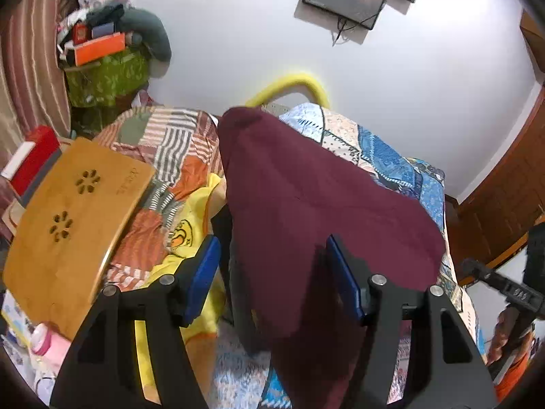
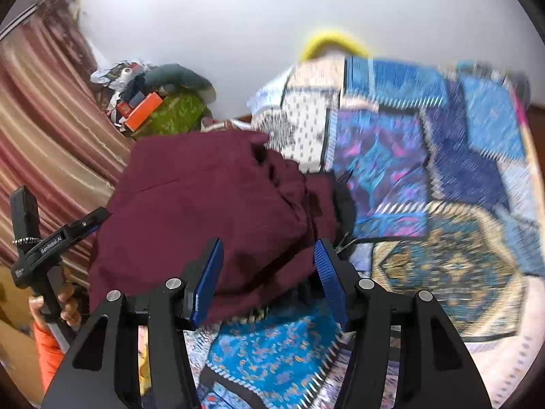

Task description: Fold large clothes

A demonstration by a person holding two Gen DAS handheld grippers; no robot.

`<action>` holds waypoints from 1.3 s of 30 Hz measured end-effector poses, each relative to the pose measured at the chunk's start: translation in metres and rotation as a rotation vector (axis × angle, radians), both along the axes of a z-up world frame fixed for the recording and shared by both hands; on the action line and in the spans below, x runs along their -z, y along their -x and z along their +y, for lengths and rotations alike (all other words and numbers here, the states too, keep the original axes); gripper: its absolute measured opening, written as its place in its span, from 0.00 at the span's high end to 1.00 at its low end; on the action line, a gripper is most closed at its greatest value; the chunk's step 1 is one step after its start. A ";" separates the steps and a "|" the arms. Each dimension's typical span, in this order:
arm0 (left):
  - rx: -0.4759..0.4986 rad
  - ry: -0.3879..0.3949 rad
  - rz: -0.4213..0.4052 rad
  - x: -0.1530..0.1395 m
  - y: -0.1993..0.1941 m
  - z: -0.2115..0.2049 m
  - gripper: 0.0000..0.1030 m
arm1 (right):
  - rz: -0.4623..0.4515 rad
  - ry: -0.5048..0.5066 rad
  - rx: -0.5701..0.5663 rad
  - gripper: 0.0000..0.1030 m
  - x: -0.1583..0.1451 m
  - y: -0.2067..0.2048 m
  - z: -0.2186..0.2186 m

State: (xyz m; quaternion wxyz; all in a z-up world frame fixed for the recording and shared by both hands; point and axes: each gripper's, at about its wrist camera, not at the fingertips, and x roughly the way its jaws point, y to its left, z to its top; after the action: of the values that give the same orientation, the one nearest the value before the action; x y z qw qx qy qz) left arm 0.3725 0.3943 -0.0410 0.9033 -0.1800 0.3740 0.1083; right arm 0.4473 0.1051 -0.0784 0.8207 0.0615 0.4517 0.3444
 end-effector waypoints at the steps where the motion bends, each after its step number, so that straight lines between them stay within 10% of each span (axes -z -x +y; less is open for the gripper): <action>1: 0.003 -0.019 -0.005 -0.008 0.008 -0.007 0.38 | -0.034 0.000 -0.005 0.49 -0.014 0.012 -0.006; 18: 0.035 -0.318 -0.479 -0.158 0.235 -0.201 0.38 | -0.619 -0.170 -0.090 0.49 -0.180 0.255 -0.087; 26: -0.039 -0.469 -0.644 -0.152 0.332 -0.275 0.37 | -0.780 -0.212 -0.013 0.48 -0.179 0.341 -0.116; 39: -0.125 -0.525 -0.667 -0.125 0.375 -0.299 0.03 | -0.801 -0.176 0.111 0.03 -0.163 0.358 -0.124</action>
State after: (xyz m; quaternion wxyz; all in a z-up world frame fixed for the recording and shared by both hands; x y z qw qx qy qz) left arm -0.0024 0.0958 0.0840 0.9817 0.0087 0.0094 0.1902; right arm 0.0895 -0.0193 0.0841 0.9404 0.0168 0.0617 0.3339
